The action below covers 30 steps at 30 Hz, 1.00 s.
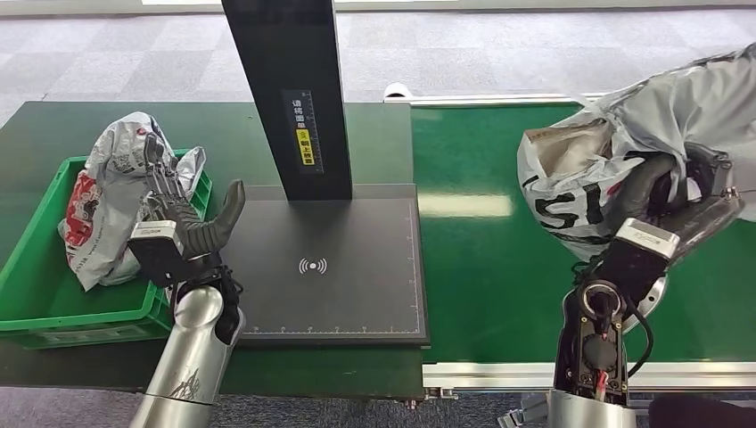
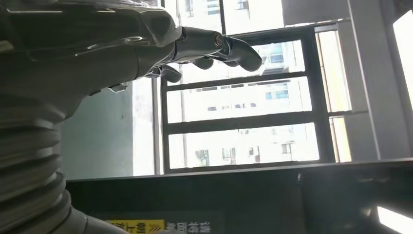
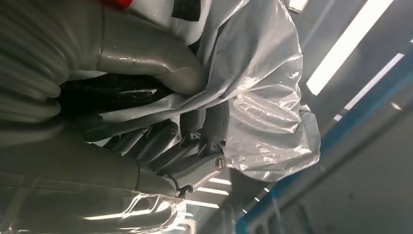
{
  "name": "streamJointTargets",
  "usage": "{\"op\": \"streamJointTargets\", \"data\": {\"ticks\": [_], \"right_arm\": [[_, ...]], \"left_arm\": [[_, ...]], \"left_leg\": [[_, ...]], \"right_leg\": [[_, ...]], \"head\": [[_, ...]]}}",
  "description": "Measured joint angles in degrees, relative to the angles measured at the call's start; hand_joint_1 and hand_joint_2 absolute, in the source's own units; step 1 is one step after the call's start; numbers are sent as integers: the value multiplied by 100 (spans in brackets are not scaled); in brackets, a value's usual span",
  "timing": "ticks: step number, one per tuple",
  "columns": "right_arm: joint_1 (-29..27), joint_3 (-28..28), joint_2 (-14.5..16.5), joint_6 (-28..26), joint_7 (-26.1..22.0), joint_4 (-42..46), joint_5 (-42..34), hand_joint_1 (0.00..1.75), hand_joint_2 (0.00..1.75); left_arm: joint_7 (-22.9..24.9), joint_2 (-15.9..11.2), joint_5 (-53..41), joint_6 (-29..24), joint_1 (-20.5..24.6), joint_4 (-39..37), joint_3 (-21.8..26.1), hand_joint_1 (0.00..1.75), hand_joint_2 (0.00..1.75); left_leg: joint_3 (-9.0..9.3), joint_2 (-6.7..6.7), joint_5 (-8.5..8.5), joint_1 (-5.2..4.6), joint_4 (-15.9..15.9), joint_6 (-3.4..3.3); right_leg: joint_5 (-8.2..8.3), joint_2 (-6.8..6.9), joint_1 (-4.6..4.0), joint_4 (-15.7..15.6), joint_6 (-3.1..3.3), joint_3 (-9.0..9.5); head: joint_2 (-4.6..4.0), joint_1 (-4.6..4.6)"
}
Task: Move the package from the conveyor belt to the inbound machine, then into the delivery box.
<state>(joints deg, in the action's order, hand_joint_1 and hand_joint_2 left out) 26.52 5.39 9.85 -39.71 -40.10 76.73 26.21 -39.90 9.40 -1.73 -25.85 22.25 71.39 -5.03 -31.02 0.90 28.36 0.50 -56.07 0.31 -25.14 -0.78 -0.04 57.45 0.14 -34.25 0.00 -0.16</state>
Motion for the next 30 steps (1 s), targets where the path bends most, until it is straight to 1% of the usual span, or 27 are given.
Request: {"op": "streamJointTargets", "data": {"ticks": [2,5,8,10,14,18,21,23,25,30], "right_arm": [[-108,-13,92,-2,-1,425,180,175,175],[-265,-170,149,-3,-1,835,556,175,175],[-263,-645,97,56,7,764,1171,175,175],[-116,-1154,-8,320,85,442,1662,175,175],[545,-2265,-212,1372,422,-666,2755,175,175],[1296,-3430,-247,2283,481,-2092,3221,175,175],[1597,-4172,-210,2875,531,-2906,3457,175,175],[1711,-4547,-182,3060,548,-3306,3538,175,175],[1787,-4782,-166,3107,557,-3572,3560,175,175],[1913,-5066,-152,3121,565,-3940,3563,175,175]], "left_arm": [[-14,8,41,-228,-63,231,1,0,175],[-24,30,140,-722,-143,748,25,0,175],[-27,65,204,-955,-222,1359,72,0,175],[-27,95,212,-1019,-282,1744,91,0,175],[-27,119,173,-1069,-355,2151,104,0,175],[-27,62,-103,-1263,-353,2200,-21,0,175],[-27,28,-193,-1297,-345,2199,-150,0,175],[-27,15,-202,-1299,-340,2197,-203,0,175],[-27,2,-203,-1299,-339,2195,-236,0,175],[-27,-27,-203,-1299,-338,2193,-270,0,175]], "left_leg": [[1,-2,-1,1,1,0],[0,-4,-1,2,2,1],[-2,-11,0,2,3,1],[0,-17,0,1,3,0],[3,-15,-7,2,3,0],[3,-1,-15,4,3,1],[2,2,-15,4,2,1],[0,1,-15,3,2,1],[-1,1,-15,2,2,1],[-1,0,-14,-1,1,0]], "right_leg": [[0,-1,-1,1,0,1],[0,-3,-2,2,0,2],[0,-6,-1,2,0,2],[0,-9,-1,2,0,2],[4,-7,-1,2,-1,6],[8,-3,-4,2,-2,6],[8,-1,-4,3,-2,6],[8,-1,-3,3,-2,4],[7,-1,-2,2,-2,4],[7,-1,0,0,-3,4]], "head": [[0,0],[-1,1],[0,2],[0,2],[0,2],[0,2],[0,2],[0,2],[0,3],[0,2]]}}
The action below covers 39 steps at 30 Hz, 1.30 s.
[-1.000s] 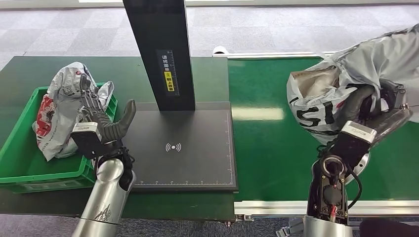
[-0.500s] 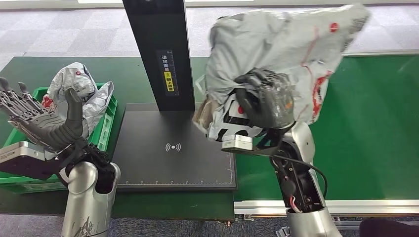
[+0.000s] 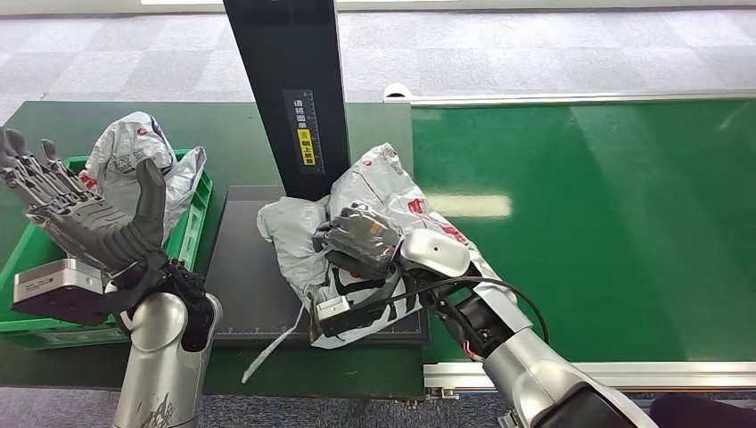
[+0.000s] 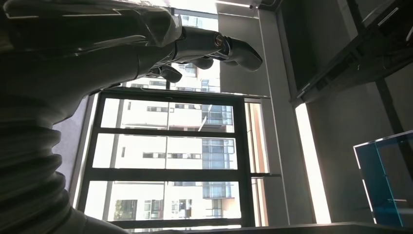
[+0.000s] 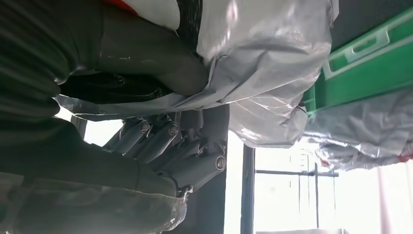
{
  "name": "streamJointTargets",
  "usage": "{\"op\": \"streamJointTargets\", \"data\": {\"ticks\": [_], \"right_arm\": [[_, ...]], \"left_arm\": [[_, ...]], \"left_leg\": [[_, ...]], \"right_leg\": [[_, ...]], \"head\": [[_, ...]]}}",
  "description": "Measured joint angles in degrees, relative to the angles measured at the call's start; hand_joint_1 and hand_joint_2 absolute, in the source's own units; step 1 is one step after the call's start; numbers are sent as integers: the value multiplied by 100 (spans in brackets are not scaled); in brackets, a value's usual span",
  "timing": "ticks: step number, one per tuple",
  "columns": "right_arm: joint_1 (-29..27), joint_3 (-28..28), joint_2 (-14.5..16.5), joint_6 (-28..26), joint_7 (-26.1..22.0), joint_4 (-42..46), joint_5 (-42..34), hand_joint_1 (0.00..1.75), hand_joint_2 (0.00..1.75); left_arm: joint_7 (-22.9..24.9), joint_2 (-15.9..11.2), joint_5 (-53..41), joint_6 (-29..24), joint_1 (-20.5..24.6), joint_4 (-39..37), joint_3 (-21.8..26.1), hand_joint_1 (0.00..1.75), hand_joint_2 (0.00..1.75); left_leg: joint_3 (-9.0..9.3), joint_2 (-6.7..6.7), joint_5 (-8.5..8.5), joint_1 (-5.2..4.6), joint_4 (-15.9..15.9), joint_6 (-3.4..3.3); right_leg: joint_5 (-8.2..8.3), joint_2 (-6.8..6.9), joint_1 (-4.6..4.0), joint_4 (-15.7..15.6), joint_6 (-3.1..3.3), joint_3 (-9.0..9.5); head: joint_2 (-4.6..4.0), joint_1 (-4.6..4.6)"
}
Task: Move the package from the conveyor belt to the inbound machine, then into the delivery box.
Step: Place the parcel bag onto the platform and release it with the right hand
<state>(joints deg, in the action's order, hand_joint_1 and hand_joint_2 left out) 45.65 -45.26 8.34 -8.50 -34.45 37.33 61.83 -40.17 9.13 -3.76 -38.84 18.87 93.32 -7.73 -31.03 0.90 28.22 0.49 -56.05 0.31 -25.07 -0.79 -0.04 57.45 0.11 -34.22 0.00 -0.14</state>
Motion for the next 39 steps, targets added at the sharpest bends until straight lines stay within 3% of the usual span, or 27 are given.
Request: {"op": "streamJointTargets", "data": {"ticks": [7,12,16,18,22,25,29,30,33,34,39], "right_arm": [[77,-148,15,73,5,-206,2,175,175],[139,-457,90,824,-124,-346,-40,175,175],[70,-793,174,1005,-337,-374,-328,175,175],[0,-922,197,853,-192,-334,-512,175,175],[-12,-1021,202,0,311,-210,-905,175,175],[13,-1024,221,-310,114,-203,-1260,175,175],[-106,-1085,325,-328,-165,-211,-1374,175,175],[-150,-1123,356,-319,-214,-214,-1372,140,175],[-292,-1254,434,-369,-273,-236,-1328,9,175],[-333,-1292,448,-438,-254,-248,-1309,0,175],[-443,-1326,462,-955,-196,-298,-1583,0,175]], "left_arm": [[0,-22,3,0,0,-2,-24,0,175],[0,-28,52,0,2,-30,-33,0,175],[0,-28,60,1,1,-78,-84,0,175],[0,-28,66,2,2,-109,-117,0,175],[0,-28,80,1,12,-187,-164,0,175],[0,-28,-11,0,16,-232,-207,0,175],[0,-16,-81,0,20,-265,-278,0,175],[0,-13,-73,0,24,-272,-294,0,175],[0,-6,-42,0,40,-295,-338,0,175],[0,-3,-30,0,45,-303,-352,0,175],[0,3,12,0,49,-336,-392,0,175]], "left_leg": [[3,0,0,2,0,0],[4,-2,0,2,0,0],[3,-2,0,2,0,0],[2,-2,0,2,0,0],[4,-2,0,1,0,0],[5,-2,0,1,0,0],[5,-2,0,2,0,1],[5,-2,0,3,1,1],[4,-2,1,4,1,1],[3,-2,1,3,1,1],[3,-2,0,1,1,1]], "right_leg": [[1,-1,-1,0,0,0],[1,-3,-2,0,1,-1],[0,-2,-2,0,0,-1],[0,-2,-2,0,0,-1],[1,-2,-1,0,0,0],[1,-2,-1,0,0,1],[1,-3,-3,0,1,-2],[0,-3,-3,0,1,-2],[0,-3,-4,0,1,-4],[-1,-3,-4,0,1,-4],[0,-3,-2,0,0,-1]], "head": [[-1,-1],[0,0],[0,0],[0,0],[-1,1],[0,1],[0,-1],[0,-1],[0,0],[0,1],[0,1]]}}
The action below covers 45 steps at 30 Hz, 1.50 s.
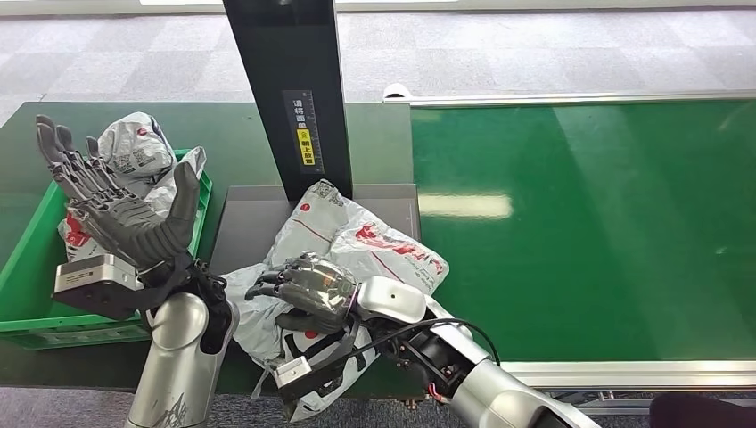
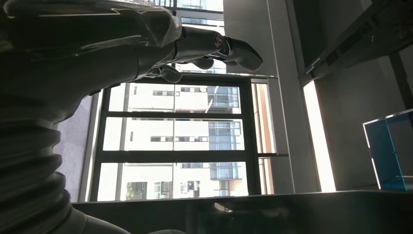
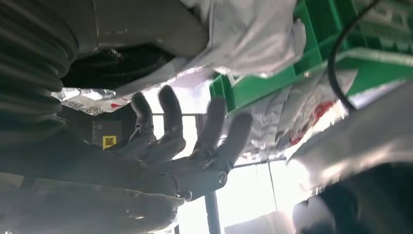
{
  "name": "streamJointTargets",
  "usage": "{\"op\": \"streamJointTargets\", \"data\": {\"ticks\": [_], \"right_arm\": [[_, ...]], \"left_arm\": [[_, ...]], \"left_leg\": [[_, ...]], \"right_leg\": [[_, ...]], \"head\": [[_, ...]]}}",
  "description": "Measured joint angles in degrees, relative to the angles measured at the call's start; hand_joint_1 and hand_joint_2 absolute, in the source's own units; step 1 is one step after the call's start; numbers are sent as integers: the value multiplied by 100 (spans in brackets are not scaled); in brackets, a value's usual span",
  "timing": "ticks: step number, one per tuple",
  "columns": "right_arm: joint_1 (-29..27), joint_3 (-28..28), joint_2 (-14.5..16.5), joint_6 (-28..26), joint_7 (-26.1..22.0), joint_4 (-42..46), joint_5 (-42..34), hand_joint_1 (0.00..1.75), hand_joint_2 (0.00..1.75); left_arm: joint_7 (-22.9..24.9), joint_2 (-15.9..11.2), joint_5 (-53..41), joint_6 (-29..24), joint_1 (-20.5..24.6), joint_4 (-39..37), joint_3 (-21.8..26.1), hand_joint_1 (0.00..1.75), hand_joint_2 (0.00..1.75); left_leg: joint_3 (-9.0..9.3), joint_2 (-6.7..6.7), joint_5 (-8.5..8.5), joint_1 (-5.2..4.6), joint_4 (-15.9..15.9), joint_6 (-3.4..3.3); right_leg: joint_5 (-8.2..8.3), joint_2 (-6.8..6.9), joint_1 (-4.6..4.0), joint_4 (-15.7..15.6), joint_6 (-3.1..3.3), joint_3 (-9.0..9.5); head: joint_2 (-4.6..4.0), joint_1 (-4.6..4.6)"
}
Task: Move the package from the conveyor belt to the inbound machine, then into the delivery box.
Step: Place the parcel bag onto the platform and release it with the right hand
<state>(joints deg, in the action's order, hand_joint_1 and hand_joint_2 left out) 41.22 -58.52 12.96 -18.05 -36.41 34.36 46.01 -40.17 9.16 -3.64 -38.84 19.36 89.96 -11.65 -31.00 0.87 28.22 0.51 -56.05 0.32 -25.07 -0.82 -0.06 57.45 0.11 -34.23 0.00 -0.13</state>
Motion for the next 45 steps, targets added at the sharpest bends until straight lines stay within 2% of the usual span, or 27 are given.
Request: {"op": "streamJointTargets", "data": {"ticks": [7,16,21,23,26,31,35,40,45], "right_arm": [[-269,470,-6,-38,-181,267,-952,0,175],[-520,1018,-52,-126,-264,671,-1409,0,175],[-695,1540,-109,-440,-339,1247,-2579,0,175],[-777,1834,-140,-133,-338,1570,-3369,0,175],[-940,2405,-175,656,-233,2065,-4622,0,175],[-1138,3157,-288,1211,25,2686,-5454,0,175],[-1192,3603,-362,1287,117,2864,-5695,0,175],[-1183,3755,-515,1410,402,2879,-5279,0,175],[-1267,3942,-568,1294,190,2957,-5341,0,175]], "left_arm": [[0,-4,0,-1,-1,-5,-30,0,175],[0,-10,6,0,-2,-15,-39,0,175],[0,-22,-2,0,-13,-9,-43,0,175],[0,-29,-3,0,-22,-9,-46,0,175],[0,-45,-9,2,-50,-11,-65,0,175],[0,-108,-67,28,-78,-96,-167,0,175],[0,-160,-149,54,-101,-249,-265,0,175],[0,-198,-228,141,-112,-494,-375,0,175],[25,-234,-487,621,-107,-855,-503,0,175]], "left_leg": [[1,0,0,0,-1,0],[1,0,0,0,0,0],[0,0,0,0,-1,0],[0,0,0,-1,-1,0],[-1,1,0,-1,-1,0],[0,1,1,-1,-1,-1],[0,0,1,-1,-1,-1],[0,-1,1,-1,-1,-1],[-1,1,1,-1,-1,-1]], "right_leg": [[0,0,0,0,0,-1],[0,0,0,0,0,0],[0,0,1,0,0,0],[0,1,1,0,0,-1],[0,1,1,-1,0,-1],[0,1,1,-1,0,-1],[0,0,1,-1,0,-1],[1,0,1,-1,0,-1],[0,1,1,-2,0,-1]], "head": [[0,-1],[0,-1],[0,-1],[0,-1],[0,-1],[0,-1],[0,-1],[-1,-1],[0,-2]]}}
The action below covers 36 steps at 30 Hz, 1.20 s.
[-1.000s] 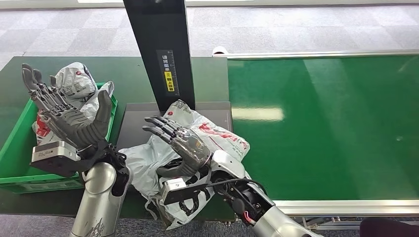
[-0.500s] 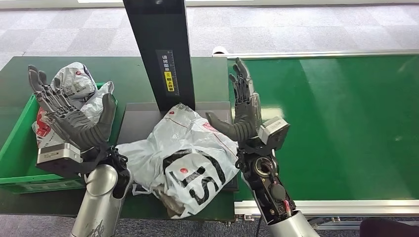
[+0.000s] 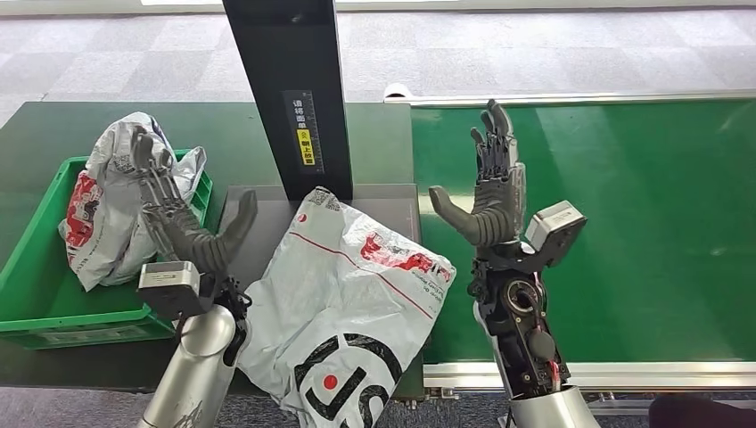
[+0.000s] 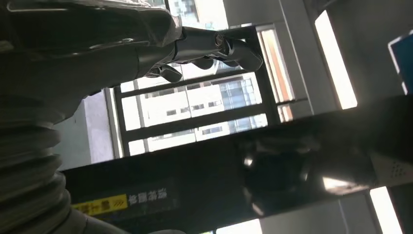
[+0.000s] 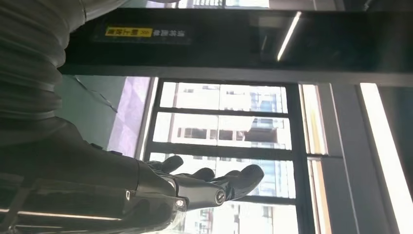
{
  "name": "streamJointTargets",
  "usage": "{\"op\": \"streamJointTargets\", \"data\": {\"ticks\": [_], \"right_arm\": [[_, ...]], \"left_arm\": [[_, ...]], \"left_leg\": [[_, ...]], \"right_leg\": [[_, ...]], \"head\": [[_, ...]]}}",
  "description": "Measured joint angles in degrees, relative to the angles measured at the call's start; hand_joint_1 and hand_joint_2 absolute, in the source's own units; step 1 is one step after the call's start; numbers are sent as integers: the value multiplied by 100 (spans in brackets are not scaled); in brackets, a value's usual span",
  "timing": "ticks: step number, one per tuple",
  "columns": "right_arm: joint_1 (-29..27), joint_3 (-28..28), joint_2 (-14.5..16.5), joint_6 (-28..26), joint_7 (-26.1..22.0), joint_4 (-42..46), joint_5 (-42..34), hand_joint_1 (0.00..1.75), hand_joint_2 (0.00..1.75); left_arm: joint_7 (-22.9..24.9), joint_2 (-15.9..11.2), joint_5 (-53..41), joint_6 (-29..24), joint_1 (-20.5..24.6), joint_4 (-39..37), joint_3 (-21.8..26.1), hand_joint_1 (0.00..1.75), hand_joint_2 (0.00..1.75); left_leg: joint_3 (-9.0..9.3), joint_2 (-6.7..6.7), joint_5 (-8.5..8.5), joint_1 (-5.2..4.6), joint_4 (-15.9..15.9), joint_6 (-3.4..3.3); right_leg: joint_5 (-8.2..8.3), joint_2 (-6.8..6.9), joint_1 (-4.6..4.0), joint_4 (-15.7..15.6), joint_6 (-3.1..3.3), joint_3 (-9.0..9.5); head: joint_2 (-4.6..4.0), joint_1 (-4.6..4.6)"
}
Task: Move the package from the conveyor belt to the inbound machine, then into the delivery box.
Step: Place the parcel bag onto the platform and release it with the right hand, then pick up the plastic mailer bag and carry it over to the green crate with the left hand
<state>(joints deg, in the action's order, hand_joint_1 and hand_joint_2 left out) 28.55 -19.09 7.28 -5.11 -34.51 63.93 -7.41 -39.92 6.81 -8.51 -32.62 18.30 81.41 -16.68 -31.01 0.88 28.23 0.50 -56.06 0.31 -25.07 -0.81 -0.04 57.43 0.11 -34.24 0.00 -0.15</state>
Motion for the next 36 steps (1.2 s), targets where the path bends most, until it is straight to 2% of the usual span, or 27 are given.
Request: {"op": "streamJointTargets", "data": {"ticks": [2,5,9,13,16,20,36], "right_arm": [[-78,142,7,-85,-22,161,-91,0,175],[-177,316,18,-179,-21,410,-163,0,175],[-242,526,31,-275,50,606,-230,0,175],[-254,711,28,-398,235,627,-311,0,175],[-260,818,25,-387,446,620,-453,0,175],[-254,850,5,-15,868,496,-752,0,175],[-246,852,-45,65,889,210,-822,0,175]], "left_arm": [[203,-27,-186,506,17,-224,-83,0,175],[735,-68,-580,1473,84,-610,-216,0,175],[1352,-99,-1039,2469,186,-1201,-356,0,175],[1914,-133,-1671,3156,340,-1826,-610,0,175],[2136,-137,-2012,3329,481,-2233,-760,0,175],[2283,-133,-2313,3455,666,-2672,-876,0,175],[2305,-131,-2373,3474,814,-3110,-934,0,175]], "left_leg": [[-1,0,0,-1,0,0],[0,-1,1,-3,0,-1],[2,-4,1,-3,0,-1],[2,-5,0,-3,0,-1],[2,-9,0,-2,0,-1],[1,-9,1,-2,0,-1],[1,-10,0,-2,0,-1]], "right_leg": [[0,0,1,0,0,0],[0,-1,2,0,0,0],[1,-2,2,-1,0,0],[1,-3,2,-1,0,0],[2,-4,2,-1,1,-1],[2,-4,2,-1,1,-1],[2,-3,2,-1,1,0]], "head": [[0,1],[0,0],[0,1],[0,0],[-1,0],[0,-1],[0,0]]}}
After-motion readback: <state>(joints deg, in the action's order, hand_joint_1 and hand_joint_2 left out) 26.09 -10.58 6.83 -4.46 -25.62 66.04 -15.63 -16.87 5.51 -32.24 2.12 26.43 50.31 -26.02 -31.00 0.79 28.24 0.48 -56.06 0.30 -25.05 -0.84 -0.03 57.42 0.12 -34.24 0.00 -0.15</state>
